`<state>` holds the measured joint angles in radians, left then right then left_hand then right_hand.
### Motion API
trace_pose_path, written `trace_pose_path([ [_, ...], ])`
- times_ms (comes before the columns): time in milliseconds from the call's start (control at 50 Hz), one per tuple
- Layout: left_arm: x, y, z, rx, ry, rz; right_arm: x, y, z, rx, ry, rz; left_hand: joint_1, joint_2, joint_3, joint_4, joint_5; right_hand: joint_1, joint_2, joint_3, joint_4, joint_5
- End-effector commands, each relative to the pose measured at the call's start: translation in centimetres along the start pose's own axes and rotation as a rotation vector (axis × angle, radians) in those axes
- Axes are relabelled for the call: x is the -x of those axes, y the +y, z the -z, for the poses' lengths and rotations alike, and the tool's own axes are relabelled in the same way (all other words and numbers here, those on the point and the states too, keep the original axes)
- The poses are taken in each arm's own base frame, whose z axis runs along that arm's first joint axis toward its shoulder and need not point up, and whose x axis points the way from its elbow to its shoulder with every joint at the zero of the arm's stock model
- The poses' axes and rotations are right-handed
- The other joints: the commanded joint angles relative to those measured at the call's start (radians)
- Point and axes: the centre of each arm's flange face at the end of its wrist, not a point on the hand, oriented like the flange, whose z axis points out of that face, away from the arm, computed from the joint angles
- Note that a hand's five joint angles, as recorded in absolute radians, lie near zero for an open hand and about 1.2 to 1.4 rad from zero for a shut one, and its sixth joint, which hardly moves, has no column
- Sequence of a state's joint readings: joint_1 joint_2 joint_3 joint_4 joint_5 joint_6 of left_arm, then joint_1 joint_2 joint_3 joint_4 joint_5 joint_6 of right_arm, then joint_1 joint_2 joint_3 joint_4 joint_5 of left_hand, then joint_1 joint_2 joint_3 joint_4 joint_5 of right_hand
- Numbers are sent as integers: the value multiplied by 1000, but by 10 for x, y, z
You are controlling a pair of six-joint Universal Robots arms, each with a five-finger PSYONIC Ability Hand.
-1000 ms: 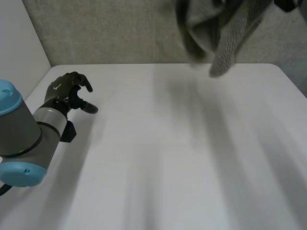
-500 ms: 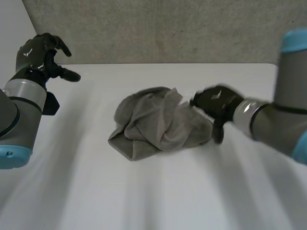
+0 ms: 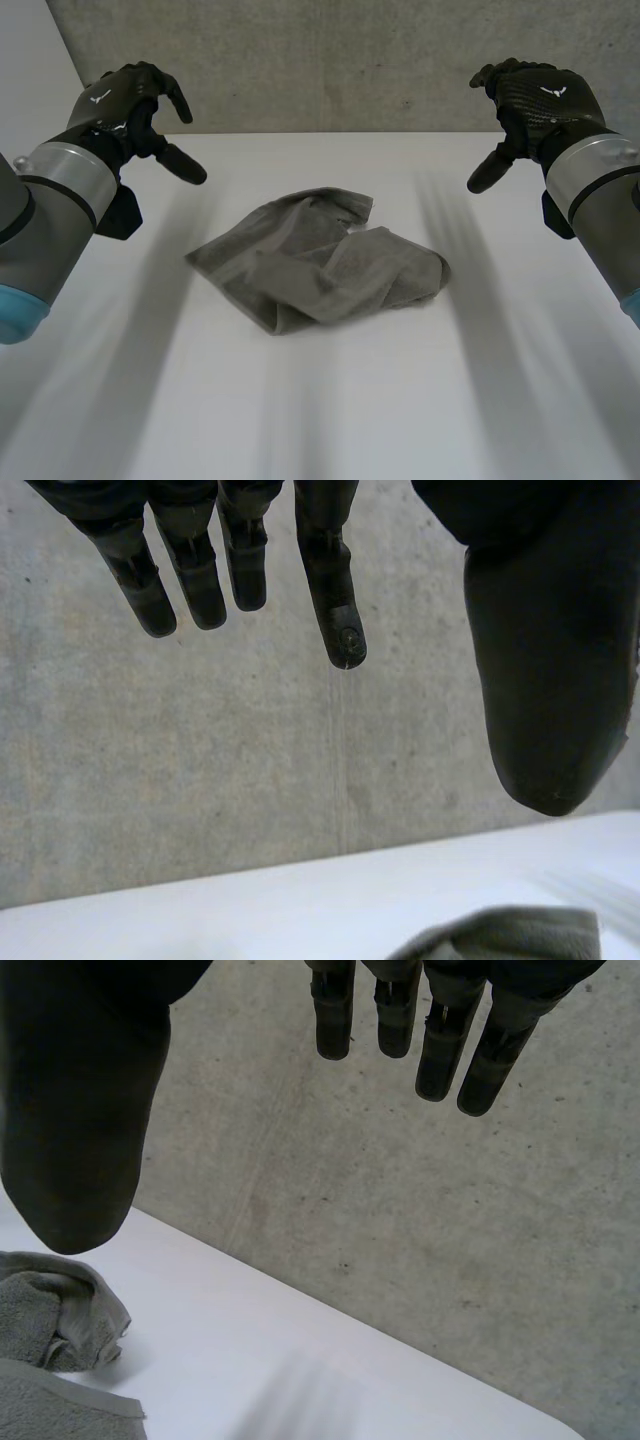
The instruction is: Fold the towel.
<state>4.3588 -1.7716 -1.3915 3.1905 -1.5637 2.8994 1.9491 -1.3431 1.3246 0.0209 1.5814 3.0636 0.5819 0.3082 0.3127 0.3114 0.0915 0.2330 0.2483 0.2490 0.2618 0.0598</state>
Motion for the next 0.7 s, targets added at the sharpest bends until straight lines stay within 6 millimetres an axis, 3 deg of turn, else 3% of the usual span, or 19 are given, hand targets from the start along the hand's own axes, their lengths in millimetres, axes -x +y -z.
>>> trace_pose_path([
  [20,-5,-5,5,28,1,-32,0,-1,0,3,-5,9,-354,-80,-84,-83,-38,-58,-74,-74,-87,-60],
  [560,-5,-10,8,15,3,-35,1,-1,0,4,-10,13,-357,-83,-87,-86,-41,-58,-74,-74,-87,-60],
  [700,-5,-10,8,15,3,-36,15,10,4,50,-101,57,-357,-83,-87,-86,-41,-58,-74,-74,-87,-60],
])
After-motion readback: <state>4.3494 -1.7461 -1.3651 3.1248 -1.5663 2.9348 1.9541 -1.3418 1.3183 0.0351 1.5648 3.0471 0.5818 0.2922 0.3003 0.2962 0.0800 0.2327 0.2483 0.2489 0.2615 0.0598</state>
